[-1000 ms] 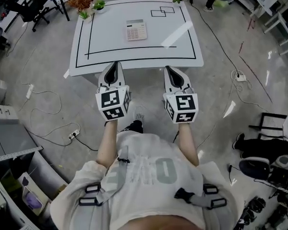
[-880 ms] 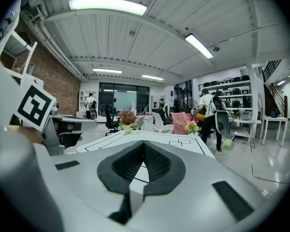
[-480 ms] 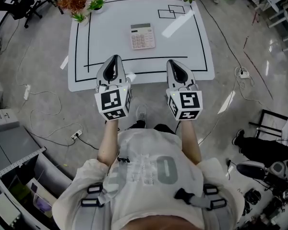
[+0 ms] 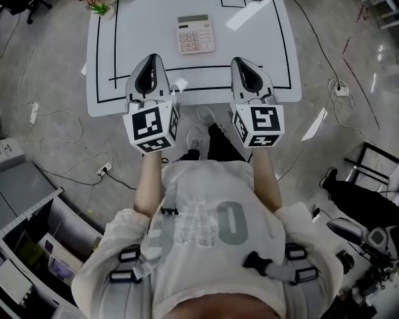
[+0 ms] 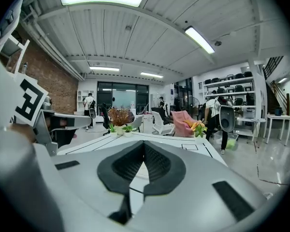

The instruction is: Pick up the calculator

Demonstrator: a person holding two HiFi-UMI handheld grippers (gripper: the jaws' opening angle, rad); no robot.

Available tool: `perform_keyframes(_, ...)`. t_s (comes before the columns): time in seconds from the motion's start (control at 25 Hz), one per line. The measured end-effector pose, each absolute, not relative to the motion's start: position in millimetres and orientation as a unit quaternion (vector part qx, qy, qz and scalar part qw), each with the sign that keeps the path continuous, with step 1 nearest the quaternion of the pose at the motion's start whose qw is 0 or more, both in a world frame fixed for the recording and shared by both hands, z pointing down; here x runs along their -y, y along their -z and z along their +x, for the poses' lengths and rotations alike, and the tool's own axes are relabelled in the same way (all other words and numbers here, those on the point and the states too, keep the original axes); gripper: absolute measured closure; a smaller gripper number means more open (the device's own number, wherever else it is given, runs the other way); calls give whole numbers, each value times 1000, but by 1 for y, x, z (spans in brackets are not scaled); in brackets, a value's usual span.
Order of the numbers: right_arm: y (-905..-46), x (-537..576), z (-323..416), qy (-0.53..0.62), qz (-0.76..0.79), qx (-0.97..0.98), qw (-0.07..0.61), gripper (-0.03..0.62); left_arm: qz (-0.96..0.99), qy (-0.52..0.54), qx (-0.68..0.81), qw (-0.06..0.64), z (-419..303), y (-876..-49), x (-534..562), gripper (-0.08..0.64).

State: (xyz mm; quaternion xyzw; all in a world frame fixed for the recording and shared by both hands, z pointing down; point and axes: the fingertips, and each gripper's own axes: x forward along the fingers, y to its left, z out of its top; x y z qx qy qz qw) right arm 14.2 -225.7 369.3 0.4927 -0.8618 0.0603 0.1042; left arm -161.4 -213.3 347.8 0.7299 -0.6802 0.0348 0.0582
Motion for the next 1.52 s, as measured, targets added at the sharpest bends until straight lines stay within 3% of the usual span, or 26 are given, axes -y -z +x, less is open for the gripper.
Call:
perform_keyframes(0.64,-366,267,-2,-60,449,888,83,584,714,-29,698,44,-160,-341,250,540)
perform_keyframes(0.68,-367,268,-6,-69,437,893,79,442,715,-28,697,43,-160,-341,251,540)
perform_keyframes(0.72,-369,268,-11,-77,427,898,74,161,716,-28,696,43,-160,-340,252,540)
perform_keyframes(1.52,-390,300,-19,-130,378,911,104,147,722,-36,688,57,-157,-353,280,539)
